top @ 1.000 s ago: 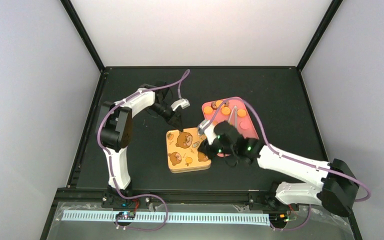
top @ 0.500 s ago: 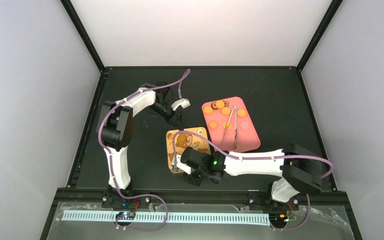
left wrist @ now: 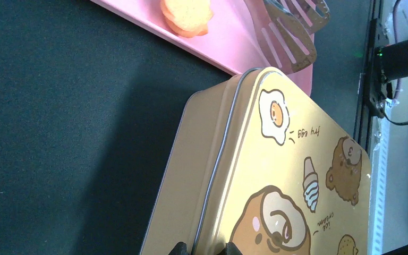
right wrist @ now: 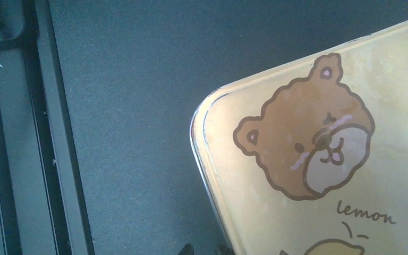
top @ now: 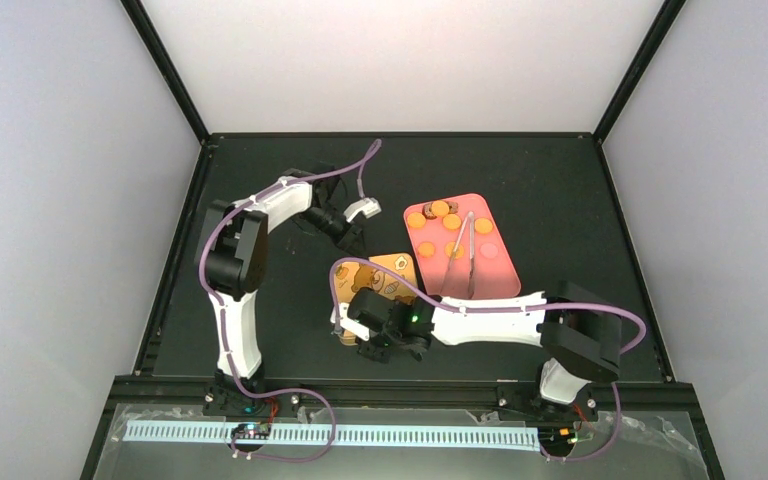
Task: Pack the cookies
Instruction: Press the box lid onto the packing box.
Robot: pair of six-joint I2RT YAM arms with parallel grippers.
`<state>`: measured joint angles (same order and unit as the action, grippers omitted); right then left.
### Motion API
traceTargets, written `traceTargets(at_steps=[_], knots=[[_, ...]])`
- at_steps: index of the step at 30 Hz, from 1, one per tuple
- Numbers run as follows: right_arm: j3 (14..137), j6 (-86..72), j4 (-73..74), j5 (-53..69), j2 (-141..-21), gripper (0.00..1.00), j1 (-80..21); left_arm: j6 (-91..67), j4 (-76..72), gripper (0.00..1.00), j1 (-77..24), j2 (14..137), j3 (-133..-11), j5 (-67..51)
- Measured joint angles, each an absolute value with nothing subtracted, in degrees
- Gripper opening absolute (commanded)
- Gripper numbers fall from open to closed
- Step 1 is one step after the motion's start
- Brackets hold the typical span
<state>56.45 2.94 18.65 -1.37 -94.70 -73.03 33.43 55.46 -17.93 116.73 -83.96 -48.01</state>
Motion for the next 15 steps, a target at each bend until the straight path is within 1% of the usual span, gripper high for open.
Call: traceTargets(at_steps=[4, 8, 10, 12, 14, 15], knots=[[56.4, 2.9, 18.2, -1.3, -94.8, 0.13, -72.9, 34.2, 54.8, 0.15, -17.9, 117.1, -83.6, -48.2], [56.4, 2.8, 18.2, -0.8, -94.8, 0.18, -72.9, 34.6, 54.9, 0.13, -17.9, 117.1, -83.6, -48.3], [56.4, 2.5, 18.3, -0.1, -94.8, 0.24, -72.8, 34.8, 54.9, 0.13, -17.9, 117.1, -83.6, -48.3], [56.3, 2.3, 18.2, 0.6, -94.5, 0.33, -72.8, 34.7, 54.8, 0.15, -17.9, 117.1, -83.7, -48.3], [55.9, 1.8, 18.4, 1.6, -93.5, 0.43, -72.7, 34.7, 54.8, 0.2, -17.9, 117.1, -83.7, -48.2], [55.7, 1.4, 18.4, 2.0, -92.7, 0.45, -72.6, 34.6, 54.9, 0.24, -17.9, 117.1, -83.7, -48.1]])
